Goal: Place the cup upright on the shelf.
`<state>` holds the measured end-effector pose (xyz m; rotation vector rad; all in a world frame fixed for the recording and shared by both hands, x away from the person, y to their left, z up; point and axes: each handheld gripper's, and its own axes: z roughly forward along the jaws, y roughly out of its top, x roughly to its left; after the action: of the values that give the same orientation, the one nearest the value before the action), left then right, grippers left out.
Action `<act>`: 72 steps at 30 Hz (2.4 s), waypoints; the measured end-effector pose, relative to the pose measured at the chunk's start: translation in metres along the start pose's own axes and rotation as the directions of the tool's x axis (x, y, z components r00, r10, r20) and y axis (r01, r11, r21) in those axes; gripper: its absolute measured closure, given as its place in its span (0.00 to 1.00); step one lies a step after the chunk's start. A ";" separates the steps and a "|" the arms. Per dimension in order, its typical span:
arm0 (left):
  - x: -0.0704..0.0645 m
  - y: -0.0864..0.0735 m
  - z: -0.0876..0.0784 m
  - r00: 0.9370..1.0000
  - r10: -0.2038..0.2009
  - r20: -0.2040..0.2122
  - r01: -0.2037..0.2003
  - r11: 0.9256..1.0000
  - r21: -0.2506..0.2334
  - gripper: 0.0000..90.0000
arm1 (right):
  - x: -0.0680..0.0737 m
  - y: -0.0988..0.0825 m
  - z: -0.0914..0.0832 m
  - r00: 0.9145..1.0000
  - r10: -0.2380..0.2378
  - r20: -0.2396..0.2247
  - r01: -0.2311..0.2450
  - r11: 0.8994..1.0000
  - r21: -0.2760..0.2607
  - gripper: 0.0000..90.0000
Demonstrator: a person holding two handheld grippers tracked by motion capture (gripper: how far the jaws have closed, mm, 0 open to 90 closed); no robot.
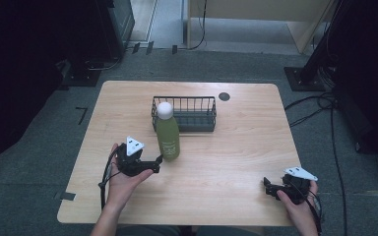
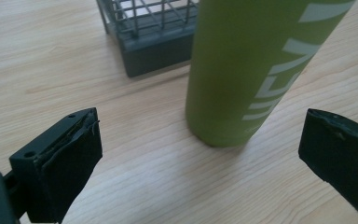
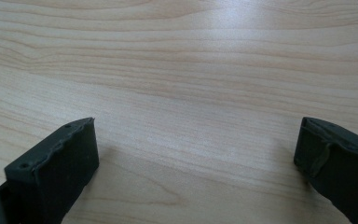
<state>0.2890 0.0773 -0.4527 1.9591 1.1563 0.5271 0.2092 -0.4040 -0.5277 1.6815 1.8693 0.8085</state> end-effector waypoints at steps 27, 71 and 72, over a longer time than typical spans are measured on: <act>-0.038 0.020 0.024 0.997 -0.042 -0.063 0.035 0.994 -0.099 0.10 | 0.000 0.000 0.000 1.000 -0.008 -0.012 0.008 1.000 -0.002 0.00; -0.039 0.046 0.034 0.988 -0.114 -0.106 0.085 0.966 -0.246 0.24 | 0.000 0.000 -0.001 1.000 -0.012 -0.018 0.012 1.000 -0.002 0.00; -0.040 0.048 0.032 0.988 -0.111 -0.104 0.080 0.962 -0.261 0.24 | 0.000 0.000 -0.001 1.000 -0.012 -0.018 0.012 1.000 -0.002 0.00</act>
<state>0.3173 0.0161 -0.4323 1.6611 1.1856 0.7116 0.2085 -0.4042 -0.5277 1.6658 1.8885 0.8224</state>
